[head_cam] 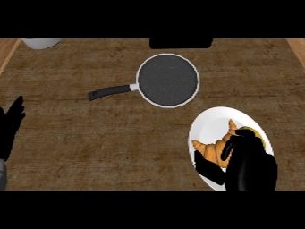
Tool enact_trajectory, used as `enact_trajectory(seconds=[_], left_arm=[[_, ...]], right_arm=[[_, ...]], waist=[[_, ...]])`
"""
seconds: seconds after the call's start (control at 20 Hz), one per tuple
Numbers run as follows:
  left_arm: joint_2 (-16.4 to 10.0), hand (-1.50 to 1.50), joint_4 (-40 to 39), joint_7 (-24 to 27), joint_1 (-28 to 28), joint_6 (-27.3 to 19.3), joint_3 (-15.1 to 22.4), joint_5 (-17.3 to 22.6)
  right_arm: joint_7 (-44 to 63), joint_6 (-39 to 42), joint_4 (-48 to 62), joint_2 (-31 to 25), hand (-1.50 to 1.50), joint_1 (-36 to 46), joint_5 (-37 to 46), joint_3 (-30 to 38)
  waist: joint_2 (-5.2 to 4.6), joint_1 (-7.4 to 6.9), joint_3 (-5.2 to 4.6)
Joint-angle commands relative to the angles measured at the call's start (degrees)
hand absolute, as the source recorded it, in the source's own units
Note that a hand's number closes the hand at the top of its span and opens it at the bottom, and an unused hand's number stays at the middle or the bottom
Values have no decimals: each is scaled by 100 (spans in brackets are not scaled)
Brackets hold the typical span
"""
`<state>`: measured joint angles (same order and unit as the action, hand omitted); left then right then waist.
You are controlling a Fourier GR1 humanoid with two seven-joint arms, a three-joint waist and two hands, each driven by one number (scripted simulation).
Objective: Pick the croissant from the plate and place it in the pan
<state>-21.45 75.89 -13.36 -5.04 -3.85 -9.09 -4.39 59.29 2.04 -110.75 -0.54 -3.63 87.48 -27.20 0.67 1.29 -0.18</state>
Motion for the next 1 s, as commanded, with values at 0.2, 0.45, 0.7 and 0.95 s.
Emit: enact_trajectory(seconds=[0.2, 0.45, 0.7, 0.95], left_arm=[[62, 0, 100, -37, -56, 133, 39, -8], [284, 0, -62, -159, -398, -69, 257, -235], [123, 0, -153, 15, -308, 109, 44, -73], [281, 0, -79, -191, -530, 34, 238, -198]], right_arm=[[1614, 125, 280, 52, 150, 1626, 493, -848], [1585, -691, 1269, 52, 150, 2589, -261, -4], [1182, -1357, 2191, 52, 150, 3349, -886, 808], [642, -2295, 3593, 52, 150, 3881, -1430, 1562]], waist=[[-67, -194, 16], [-94, -266, 21], [-111, -332, 22], [-138, -355, 26]])
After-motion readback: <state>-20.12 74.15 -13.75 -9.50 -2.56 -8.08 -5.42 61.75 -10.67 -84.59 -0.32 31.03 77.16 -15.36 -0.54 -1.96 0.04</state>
